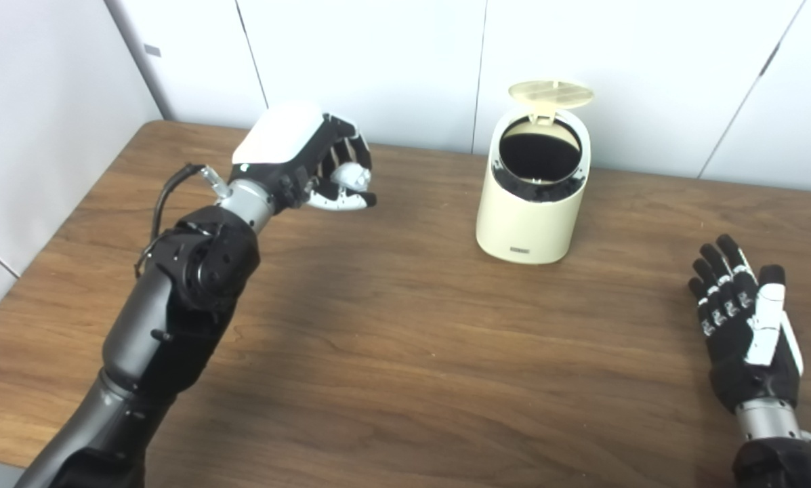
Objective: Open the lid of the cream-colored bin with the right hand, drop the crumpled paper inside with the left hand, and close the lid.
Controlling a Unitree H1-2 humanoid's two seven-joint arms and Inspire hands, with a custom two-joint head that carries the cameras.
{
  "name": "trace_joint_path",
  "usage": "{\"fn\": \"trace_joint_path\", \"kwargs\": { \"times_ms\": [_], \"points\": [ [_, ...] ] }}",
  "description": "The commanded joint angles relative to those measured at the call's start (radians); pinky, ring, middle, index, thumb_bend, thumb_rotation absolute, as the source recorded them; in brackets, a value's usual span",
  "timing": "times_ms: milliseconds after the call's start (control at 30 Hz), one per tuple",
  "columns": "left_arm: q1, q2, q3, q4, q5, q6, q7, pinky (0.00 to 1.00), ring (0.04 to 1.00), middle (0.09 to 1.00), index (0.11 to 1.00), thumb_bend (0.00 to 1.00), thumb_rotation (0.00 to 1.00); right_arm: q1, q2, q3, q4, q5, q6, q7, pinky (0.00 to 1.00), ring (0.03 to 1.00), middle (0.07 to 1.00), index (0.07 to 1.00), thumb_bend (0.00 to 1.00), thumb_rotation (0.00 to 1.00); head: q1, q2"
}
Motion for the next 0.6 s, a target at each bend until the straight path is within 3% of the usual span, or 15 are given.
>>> {"fn": "trace_joint_path", "kwargs": {
  "times_ms": [0,300,500,567],
  "points": [
    [-0.062,0.007,0.007,-0.019,0.004,-0.017,0.004,0.34,0.407,0.472,0.492,0.47,0.0,-0.016,0.001,0.0,-0.004,0.005,-0.023,0.006,0.99,0.971,0.95,0.934,0.49,1.0,0.001,0.001],
    [-0.116,-0.033,-0.036,-0.014,0.059,-0.014,-0.024,0.32,0.389,0.46,0.509,0.47,0.0,-0.016,0.002,0.006,0.017,-0.009,-0.049,0.004,0.99,0.972,0.951,0.943,0.52,1.0,-0.011,-0.011],
    [-0.157,-0.077,-0.05,0.005,0.052,-0.017,-0.027,0.32,0.356,0.451,0.544,0.46,0.0,-0.015,0.014,0.006,0.006,-0.015,-0.03,-0.017,0.98,0.966,0.94,0.929,0.53,1.0,-0.018,-0.012],
    [-0.172,-0.087,-0.058,0.016,0.048,-0.034,-0.025,0.39,0.36,0.431,0.522,0.47,0.0,-0.015,0.016,0.005,0.006,-0.014,-0.032,-0.019,0.99,0.966,0.94,0.928,0.52,1.0,-0.019,-0.012]
  ]
}}
